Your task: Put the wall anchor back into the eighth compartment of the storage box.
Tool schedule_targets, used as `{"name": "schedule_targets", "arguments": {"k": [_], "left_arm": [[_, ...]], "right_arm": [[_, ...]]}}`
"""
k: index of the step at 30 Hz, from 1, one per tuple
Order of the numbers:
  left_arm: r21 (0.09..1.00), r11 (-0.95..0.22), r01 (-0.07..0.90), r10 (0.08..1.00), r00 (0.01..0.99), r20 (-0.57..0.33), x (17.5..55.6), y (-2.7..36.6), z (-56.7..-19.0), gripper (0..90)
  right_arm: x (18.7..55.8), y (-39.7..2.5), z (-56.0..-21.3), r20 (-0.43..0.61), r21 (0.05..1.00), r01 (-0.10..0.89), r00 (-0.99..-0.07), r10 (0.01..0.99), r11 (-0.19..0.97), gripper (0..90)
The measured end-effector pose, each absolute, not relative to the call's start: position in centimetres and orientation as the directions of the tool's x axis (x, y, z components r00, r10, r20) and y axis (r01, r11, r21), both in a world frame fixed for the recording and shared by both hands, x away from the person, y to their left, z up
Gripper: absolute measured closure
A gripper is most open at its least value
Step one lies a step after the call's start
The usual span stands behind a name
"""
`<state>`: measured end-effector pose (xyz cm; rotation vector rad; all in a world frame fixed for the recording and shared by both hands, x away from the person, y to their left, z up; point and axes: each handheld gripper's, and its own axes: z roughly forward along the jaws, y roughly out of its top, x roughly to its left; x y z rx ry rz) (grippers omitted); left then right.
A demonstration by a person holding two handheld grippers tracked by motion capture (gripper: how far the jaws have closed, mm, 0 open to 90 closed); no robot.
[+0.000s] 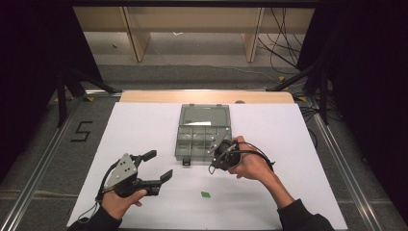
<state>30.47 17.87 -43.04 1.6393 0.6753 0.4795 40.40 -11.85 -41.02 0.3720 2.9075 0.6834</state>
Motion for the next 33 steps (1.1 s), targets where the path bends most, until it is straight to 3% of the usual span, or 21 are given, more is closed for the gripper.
{"name": "schedule_targets", "arguments": {"k": [33], "left_arm": [[0.983, -0.098, 0.153, 0.666, 0.745, -0.050, 30.5, 17.9, -43.0, 16.1]], "right_arm": [[44.6, -14.4, -41.2, -0.165, 0.499, 0.290, -0.893, 0.418, 0.817, 84.8]]}}
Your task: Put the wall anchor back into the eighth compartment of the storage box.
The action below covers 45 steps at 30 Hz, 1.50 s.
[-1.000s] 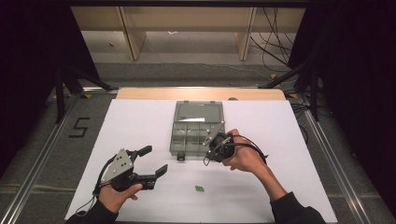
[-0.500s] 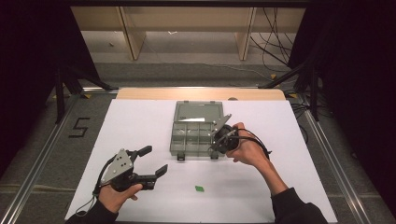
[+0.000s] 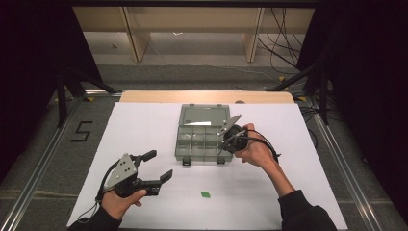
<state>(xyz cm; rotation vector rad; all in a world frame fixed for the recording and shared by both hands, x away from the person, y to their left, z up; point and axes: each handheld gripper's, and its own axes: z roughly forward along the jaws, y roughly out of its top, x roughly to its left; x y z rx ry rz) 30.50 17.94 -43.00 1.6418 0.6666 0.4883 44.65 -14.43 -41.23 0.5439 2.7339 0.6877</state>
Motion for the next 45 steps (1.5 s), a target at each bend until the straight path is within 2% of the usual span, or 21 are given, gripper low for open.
{"name": "schedule_targets", "arguments": {"k": [13, 14, 15, 18, 19, 22, 23, 24, 26, 39, 45], "left_arm": [[0.984, -0.095, 0.154, 0.665, 0.745, -0.052, 30.5, 17.9, -43.0, 16.1], [0.984, -0.095, 0.154, 0.664, 0.745, -0.052, 30.5, 17.9, -43.0, 16.1], [0.984, -0.095, 0.154, 0.664, 0.745, -0.052, 30.5, 17.9, -43.0, 16.1], [0.984, -0.096, 0.153, 0.664, 0.746, -0.051, 30.4, 18.0, -43.0, 16.1], [0.984, -0.096, 0.153, 0.664, 0.746, -0.051, 30.4, 18.0, -43.0, 16.1], [0.984, -0.098, 0.149, 0.663, 0.747, -0.048, 30.4, 18.0, -42.9, 16.1], [0.984, -0.098, 0.149, 0.663, 0.747, -0.047, 30.4, 18.0, -42.9, 16.1], [0.984, -0.098, 0.151, 0.662, 0.748, -0.049, 30.4, 18.0, -42.9, 16.1], [0.984, -0.098, 0.149, 0.662, 0.748, -0.048, 30.4, 18.0, -42.9, 16.1], [0.985, -0.091, 0.146, 0.661, 0.749, -0.050, 30.3, 18.0, -42.8, 16.1], [0.985, -0.091, 0.148, 0.661, 0.748, -0.051, 30.3, 18.0, -42.8, 16.1]], "right_arm": [[45.1, -14.4, -42.3, -0.154, 0.482, 0.318, -0.886, 0.436, 0.816, 84.2], [45.2, -14.4, -42.4, -0.159, 0.489, 0.324, -0.879, 0.449, 0.810, 79.1], [45.2, -14.4, -42.4, -0.159, 0.489, 0.324, -0.879, 0.449, 0.810, 79.1], [45.2, -14.6, -42.2, -0.158, 0.504, 0.339, -0.868, 0.471, 0.794, 66.2], [45.2, -14.6, -42.2, -0.158, 0.504, 0.339, -0.868, 0.471, 0.794, 66.2], [44.8, -14.5, -41.6, -0.158, 0.541, 0.350, -0.850, 0.502, 0.765, 48.3], [44.8, -14.5, -41.6, -0.158, 0.541, 0.350, -0.850, 0.502, 0.765, 48.3], [44.3, -14.3, -41.3, -0.170, 0.547, 0.332, -0.855, 0.490, 0.769, 40.5], [43.8, -14.1, -41.1, -0.172, 0.548, 0.331, -0.854, 0.491, 0.768, 34.0], [39.9, -11.7, -40.8, -0.148, 0.537, 0.243, -0.916, 0.374, 0.808, 20.9], [38.3, -10.4, -42.2, -0.106, 0.478, 0.218, -0.947, 0.302, 0.851, 22.5]]}}
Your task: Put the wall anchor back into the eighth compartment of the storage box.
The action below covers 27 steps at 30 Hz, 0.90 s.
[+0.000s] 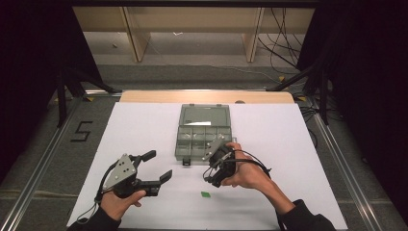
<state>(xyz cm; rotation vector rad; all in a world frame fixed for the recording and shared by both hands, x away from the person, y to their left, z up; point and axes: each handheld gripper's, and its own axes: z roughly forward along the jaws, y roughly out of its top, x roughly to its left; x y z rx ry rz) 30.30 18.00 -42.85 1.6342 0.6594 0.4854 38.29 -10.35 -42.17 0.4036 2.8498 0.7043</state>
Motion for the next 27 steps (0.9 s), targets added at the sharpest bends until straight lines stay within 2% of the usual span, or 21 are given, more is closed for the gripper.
{"name": "schedule_targets", "arguments": {"k": [11, 27], "left_arm": [[0.985, -0.091, 0.146, 0.661, 0.749, -0.050, 30.3, 18.0, -42.8, 16.1], [0.985, -0.092, 0.146, 0.661, 0.749, -0.049, 30.3, 18.0, -42.9, 16.1]], "right_arm": [[37.6, -9.2, -43.5, -0.069, 0.431, 0.193, -0.967, 0.245, 0.882, 26.8], [36.9, -8.3, -45.0, -0.027, 0.365, 0.149, -0.985, 0.170, 0.919, 42.5]]}}
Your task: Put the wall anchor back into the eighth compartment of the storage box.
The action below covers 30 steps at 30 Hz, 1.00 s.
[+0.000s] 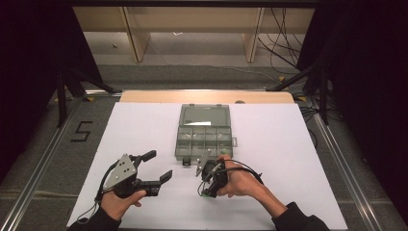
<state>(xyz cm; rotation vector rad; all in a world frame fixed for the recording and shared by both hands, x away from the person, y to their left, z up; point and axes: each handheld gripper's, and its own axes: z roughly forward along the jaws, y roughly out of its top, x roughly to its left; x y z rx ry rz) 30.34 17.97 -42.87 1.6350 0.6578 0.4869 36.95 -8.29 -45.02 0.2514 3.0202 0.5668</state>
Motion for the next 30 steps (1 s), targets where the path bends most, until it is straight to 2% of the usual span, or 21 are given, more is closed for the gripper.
{"name": "schedule_targets", "arguments": {"k": [19, 27, 30], "left_arm": [[0.984, -0.096, 0.148, 0.663, 0.747, -0.048, 30.3, 18.0, -42.9, 16.1], [0.984, -0.095, 0.149, 0.663, 0.747, -0.049, 30.4, 18.0, -42.9, 16.1], [0.984, -0.093, 0.150, 0.664, 0.746, -0.051, 30.4, 18.0, -42.9, 16.1]], "right_arm": [[37.1, -7.7, -45.8, -0.002, 0.323, 0.152, -0.987, 0.161, 0.934, 61.1], [36.9, -7.4, -46.1, 0.030, 0.308, 0.131, -0.991, 0.128, 0.942, 69.0], [37.0, -7.2, -46.1, 0.015, 0.307, 0.112, -0.993, 0.113, 0.945, 74.6]]}}
